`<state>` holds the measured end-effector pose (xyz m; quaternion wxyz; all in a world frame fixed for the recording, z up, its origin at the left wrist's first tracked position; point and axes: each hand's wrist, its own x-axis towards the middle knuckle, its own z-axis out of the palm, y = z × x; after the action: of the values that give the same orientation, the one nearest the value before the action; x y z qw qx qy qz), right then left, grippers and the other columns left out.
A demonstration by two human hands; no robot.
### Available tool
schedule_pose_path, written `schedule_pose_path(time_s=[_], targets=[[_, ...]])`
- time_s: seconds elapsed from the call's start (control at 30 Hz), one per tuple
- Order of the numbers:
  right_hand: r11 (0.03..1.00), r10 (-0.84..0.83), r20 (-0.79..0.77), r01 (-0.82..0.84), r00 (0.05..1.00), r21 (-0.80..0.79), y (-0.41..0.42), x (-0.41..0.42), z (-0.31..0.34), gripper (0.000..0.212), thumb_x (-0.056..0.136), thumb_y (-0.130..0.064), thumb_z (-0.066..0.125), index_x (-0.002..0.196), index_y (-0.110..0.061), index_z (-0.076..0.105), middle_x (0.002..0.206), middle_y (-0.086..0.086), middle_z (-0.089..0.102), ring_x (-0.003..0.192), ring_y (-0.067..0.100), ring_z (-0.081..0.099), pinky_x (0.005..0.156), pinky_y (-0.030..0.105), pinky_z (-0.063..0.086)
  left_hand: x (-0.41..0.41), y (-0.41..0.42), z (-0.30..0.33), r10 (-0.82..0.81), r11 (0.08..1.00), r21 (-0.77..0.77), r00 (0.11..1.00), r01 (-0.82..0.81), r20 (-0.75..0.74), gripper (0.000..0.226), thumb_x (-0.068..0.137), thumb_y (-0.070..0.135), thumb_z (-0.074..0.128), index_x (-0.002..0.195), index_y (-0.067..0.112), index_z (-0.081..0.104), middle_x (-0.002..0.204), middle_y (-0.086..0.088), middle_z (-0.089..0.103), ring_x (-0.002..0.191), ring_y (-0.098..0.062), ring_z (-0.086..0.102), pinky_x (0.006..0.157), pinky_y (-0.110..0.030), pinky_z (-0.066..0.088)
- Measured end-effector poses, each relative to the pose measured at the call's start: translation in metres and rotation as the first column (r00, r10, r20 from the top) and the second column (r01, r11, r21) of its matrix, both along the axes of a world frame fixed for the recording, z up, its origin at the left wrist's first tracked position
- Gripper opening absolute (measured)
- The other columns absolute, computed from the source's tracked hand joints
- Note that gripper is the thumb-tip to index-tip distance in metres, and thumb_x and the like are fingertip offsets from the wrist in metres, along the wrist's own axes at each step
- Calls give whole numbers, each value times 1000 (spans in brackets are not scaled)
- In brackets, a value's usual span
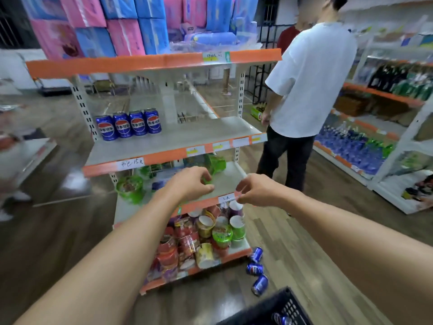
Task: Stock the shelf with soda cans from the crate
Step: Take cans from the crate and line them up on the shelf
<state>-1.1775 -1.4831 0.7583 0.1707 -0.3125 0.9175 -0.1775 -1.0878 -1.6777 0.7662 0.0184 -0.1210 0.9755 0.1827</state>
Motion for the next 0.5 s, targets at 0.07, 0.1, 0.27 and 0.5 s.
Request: schedule_pose_path(time_s=[0.07,0.1,0.27,0.5], targets=[[999,31,17,-32,999,39,9,12,-8,36,81,-30,71,113,-14,70,109,5,73,97,22,69,87,38,58,17,13,-6,25,1000,3,999,-25,25,38,93,45,63,125,26,63,122,2,68,108,-18,64,94,-39,53],[997,49,34,-51,998,64,12,17,-12,34,80,-31,71,111,-15,71,107,5,73,96,23,69,87,39,58,25,19,-10,33,999,14,998,-34,44,38,93,45,63,125,25,63,121,2,68,106,-17,65,93,-38,54],[974,161,82,-172,984,146,34,49,-31,24,83,-31,69,103,-19,72,99,2,71,92,22,65,84,35,56,63,48,-26,39,998,36,992,-44,117,35,93,45,64,121,24,64,118,3,69,95,-14,69,88,-39,57],[977,152,82,-162,985,140,78,98,-56,37,85,-30,68,120,-19,68,116,2,68,102,21,64,86,32,53,116,96,-53,41,996,77,992,-51,121,34,94,44,62,119,23,66,121,3,67,106,-18,64,90,-37,55]])
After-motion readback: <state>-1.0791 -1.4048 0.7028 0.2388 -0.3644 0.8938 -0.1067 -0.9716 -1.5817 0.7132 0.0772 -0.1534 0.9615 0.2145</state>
